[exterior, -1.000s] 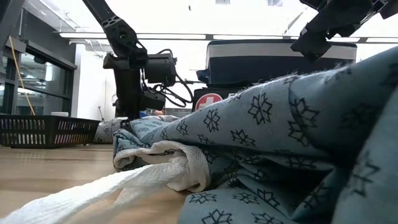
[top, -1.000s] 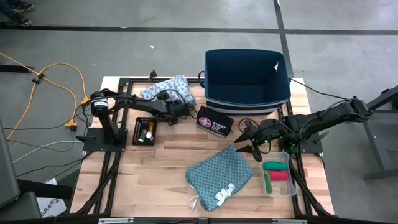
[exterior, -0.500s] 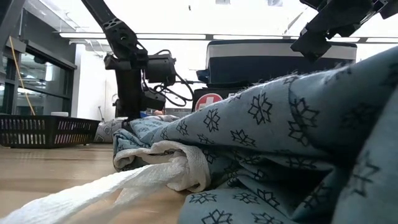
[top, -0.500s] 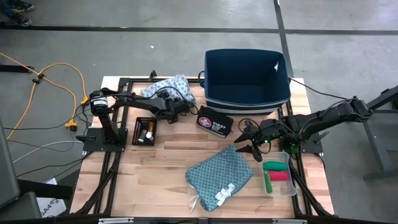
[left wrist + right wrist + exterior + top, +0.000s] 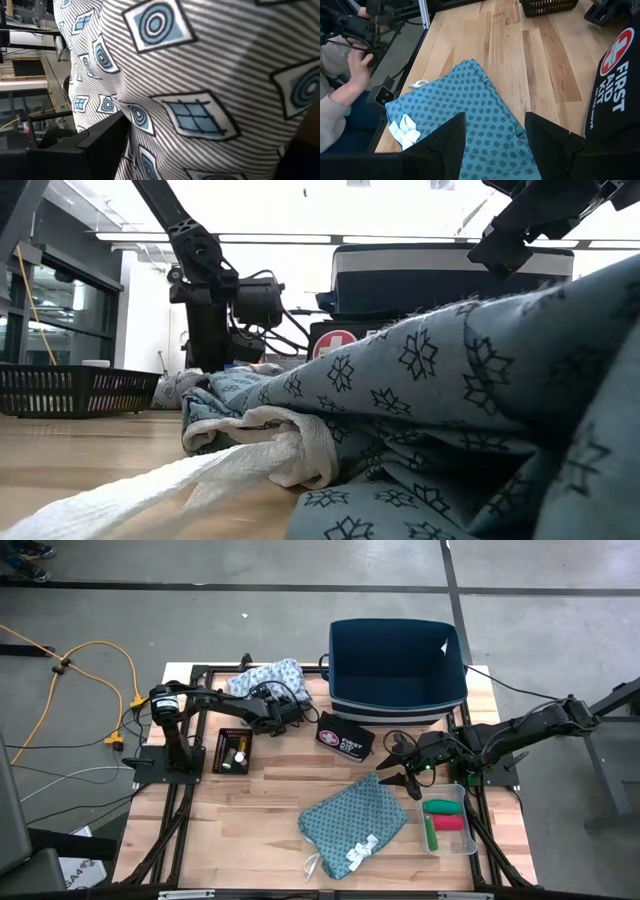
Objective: Pick & place medical supplies in basket/bin
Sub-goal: Put the white patient gown into the blue laundry organizer
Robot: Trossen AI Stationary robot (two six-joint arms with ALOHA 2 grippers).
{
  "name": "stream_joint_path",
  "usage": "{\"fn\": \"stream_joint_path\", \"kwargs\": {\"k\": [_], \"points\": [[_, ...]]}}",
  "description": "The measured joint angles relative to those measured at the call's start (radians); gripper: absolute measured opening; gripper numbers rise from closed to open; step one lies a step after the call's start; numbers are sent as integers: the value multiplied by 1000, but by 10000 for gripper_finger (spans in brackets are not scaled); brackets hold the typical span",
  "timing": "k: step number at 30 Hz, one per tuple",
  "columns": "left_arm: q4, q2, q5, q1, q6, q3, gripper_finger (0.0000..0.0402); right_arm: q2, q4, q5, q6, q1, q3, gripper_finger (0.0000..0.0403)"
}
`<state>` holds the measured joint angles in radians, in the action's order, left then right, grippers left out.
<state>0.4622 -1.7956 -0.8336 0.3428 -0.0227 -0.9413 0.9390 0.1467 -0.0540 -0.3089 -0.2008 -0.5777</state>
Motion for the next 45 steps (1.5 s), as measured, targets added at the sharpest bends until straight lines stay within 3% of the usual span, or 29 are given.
{"fn": "stream_joint_path", "kwargs": {"k": [9, 16, 31, 45], "points": [[-7, -28, -42, -15, -34, -2, 265, 0, 0, 0, 0, 0, 0, 192], [-7, -30, -168, -59, -38, 0, 227, 0, 0, 0, 0, 0, 0, 192], [-15, -28, -198, -79, -48, -1, 158, 0, 0, 0, 0, 0, 0, 191], [-15, -27, -319, -150, -30, -3, 149, 0, 0, 0, 0, 0, 0, 192]]}}
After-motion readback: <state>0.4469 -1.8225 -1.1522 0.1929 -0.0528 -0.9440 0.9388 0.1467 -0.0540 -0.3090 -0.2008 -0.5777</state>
